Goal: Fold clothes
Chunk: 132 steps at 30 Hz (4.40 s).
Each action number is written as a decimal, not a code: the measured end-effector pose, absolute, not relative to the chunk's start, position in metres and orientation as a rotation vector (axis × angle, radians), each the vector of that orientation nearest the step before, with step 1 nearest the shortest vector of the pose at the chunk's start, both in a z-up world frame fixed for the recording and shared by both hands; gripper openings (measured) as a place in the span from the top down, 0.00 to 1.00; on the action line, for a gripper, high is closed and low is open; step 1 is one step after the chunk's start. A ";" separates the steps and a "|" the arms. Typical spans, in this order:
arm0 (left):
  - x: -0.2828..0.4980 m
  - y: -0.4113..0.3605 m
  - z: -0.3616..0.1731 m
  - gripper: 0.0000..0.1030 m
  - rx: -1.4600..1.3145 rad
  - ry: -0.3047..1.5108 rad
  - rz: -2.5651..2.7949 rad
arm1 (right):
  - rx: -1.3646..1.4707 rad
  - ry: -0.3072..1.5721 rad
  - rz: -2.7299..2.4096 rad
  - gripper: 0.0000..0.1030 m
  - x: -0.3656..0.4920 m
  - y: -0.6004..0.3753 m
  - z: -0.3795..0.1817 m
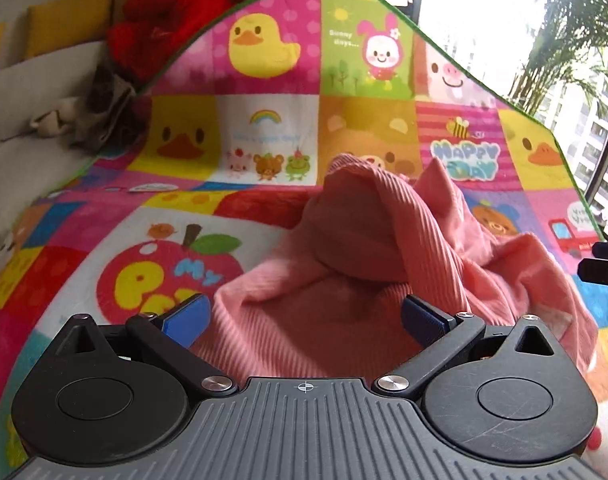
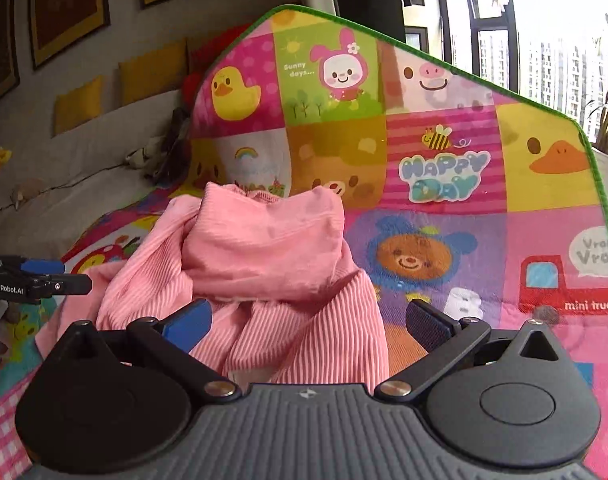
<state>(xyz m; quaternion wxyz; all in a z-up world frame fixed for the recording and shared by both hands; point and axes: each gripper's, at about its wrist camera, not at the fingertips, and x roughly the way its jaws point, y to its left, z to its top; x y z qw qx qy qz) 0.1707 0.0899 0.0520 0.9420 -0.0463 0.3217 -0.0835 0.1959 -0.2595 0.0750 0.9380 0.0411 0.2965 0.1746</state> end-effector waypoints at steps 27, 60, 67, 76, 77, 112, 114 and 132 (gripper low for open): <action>0.261 0.061 0.011 0.30 -0.260 0.893 -0.451 | 0.171 0.893 0.654 0.58 0.335 -0.198 0.012; 0.056 -0.001 0.080 0.02 -0.075 0.700 -0.526 | 0.053 0.536 0.523 0.96 0.143 -0.259 0.086; 0.059 -0.036 0.056 0.03 -0.013 0.808 -0.572 | 0.085 0.509 0.434 0.94 0.146 -0.312 0.108; 0.034 -0.026 0.049 0.20 -0.033 0.843 -0.580 | 0.126 0.672 0.755 0.55 0.109 -0.253 0.065; 0.033 -0.028 0.047 0.26 -0.037 0.850 -0.589 | 0.109 0.679 0.762 0.55 0.108 -0.246 0.062; 0.095 0.171 0.063 0.03 -0.239 0.662 -0.122 | -0.594 0.433 0.724 0.80 0.121 -0.107 0.036; 0.091 0.181 0.063 0.03 -0.274 0.673 -0.130 | -0.534 0.388 0.630 0.86 0.138 -0.131 0.056; 0.095 0.170 0.102 0.00 -0.221 0.525 -0.016 | -0.313 0.511 -0.094 0.63 0.227 -0.338 0.061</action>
